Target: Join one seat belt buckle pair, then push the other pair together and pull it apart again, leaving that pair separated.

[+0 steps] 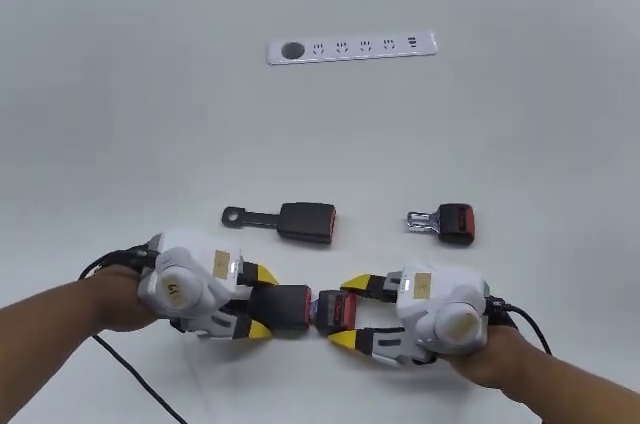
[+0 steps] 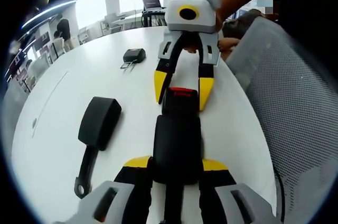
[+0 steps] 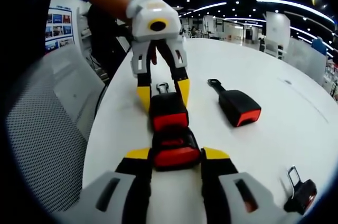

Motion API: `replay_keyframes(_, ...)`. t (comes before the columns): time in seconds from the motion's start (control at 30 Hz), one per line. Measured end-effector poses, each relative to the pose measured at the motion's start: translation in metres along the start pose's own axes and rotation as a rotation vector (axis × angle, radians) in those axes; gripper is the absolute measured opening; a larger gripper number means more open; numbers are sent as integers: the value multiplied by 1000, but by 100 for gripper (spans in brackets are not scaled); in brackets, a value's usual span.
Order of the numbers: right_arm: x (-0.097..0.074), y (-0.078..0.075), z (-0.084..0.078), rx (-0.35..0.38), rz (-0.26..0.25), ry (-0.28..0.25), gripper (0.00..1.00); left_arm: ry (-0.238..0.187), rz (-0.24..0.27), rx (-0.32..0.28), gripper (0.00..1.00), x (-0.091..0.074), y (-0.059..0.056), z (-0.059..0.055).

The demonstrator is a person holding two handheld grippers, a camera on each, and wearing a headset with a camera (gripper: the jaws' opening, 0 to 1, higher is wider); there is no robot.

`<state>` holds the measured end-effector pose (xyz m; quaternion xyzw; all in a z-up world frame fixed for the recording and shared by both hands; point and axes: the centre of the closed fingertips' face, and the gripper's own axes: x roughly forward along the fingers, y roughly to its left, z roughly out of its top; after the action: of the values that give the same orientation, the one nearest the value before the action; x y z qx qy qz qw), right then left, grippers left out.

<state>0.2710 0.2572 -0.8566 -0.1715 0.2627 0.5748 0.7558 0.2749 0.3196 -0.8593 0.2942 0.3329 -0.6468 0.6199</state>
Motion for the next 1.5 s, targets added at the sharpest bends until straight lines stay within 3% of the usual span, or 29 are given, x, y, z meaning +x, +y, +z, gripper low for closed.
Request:
replay_keyframes(0.03,-1,0,-1,-4,-3,11,39,-1,-11,-7,39,0,-1,1)
replay_keyframes(0.07,-2,-2,3,1,-19,0,44,-3,-30,-66,46,-1,-4,3)
replay_keyframes(0.1,-4,-3,10,66,-30,-42,57,-17,-11,-112,52,-1,0,8)
replay_keyframes(0.13,-7,-6,15,100,-40,-72,69,-19,24,-125,58,-2,6,9)
replay_keyframes(0.17,-10,-9,18,96,-55,-85,80,-38,24,-99,63,-4,6,13)
replay_keyframes(0.2,-14,-12,17,89,-68,-77,82,-54,30,-103,68,-5,7,16)
replay_keyframes(0.3,-22,-13,15,86,-79,-66,82,-73,43,-122,74,-11,6,21)
replay_keyframes(0.5,-40,-22,14,80,-109,-57,82,-96,73,-113,76,-21,11,28)
replay_keyframes(0.67,-55,-41,11,66,-139,-41,81,-129,134,-107,75,-34,29,38)
replay_keyframes(0.8,-72,-65,2,58,-164,-13,80,-159,171,-105,74,-44,46,47)
replay_keyframes(1.2,-110,-119,-24,48,-174,48,77,-127,187,-74,71,-47,80,46)
replay_keyframes(1.5,-118,-137,-47,89,-108,97,76,-103,168,-62,69,-34,104,49)
